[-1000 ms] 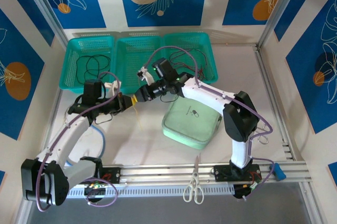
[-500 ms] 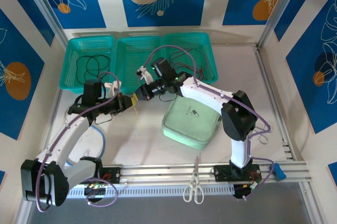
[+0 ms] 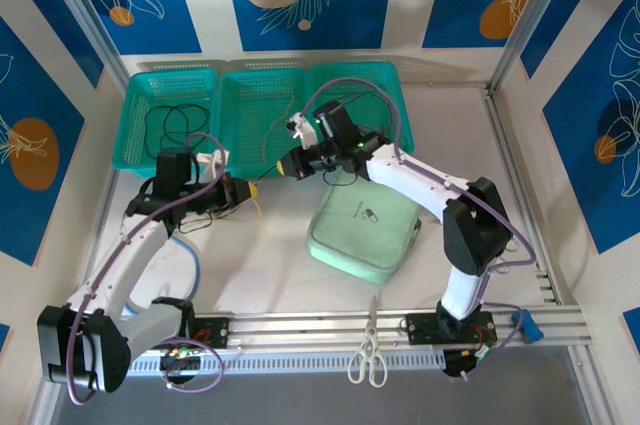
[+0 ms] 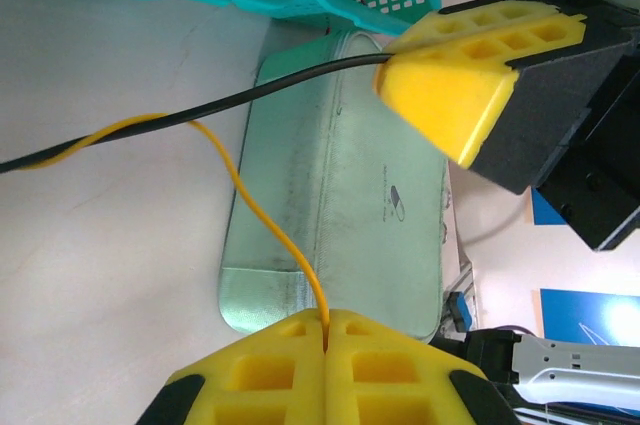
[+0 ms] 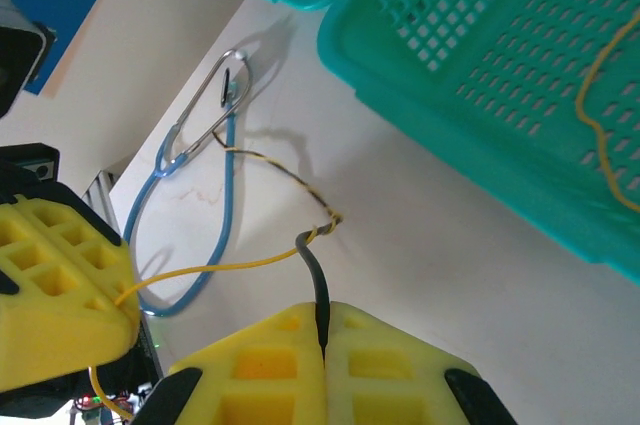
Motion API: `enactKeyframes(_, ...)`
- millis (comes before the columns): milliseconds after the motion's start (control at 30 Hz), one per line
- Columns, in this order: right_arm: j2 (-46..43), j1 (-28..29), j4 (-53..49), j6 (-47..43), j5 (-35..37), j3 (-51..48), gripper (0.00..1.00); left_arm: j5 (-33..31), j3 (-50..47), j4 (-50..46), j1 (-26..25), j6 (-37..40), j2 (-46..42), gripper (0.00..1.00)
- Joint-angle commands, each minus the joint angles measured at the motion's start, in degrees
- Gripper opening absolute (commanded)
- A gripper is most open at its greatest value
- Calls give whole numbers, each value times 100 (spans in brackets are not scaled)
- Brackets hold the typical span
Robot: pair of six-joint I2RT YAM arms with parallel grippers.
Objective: Untangle the cables
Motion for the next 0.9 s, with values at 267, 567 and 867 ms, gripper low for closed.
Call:
enactKeyframes(267,-868,-329,563,8,326,-807,0,-251,592,-189,42,-94,-301,0)
enactKeyframes(567,-1532,-824,791,122,379,-1167,0,-603,613,-520,372,-27,-726,0)
enactKeyframes(867,-1987,-1242,815,100,452,-1340,0,-412,930,-843,973,105,-790,0)
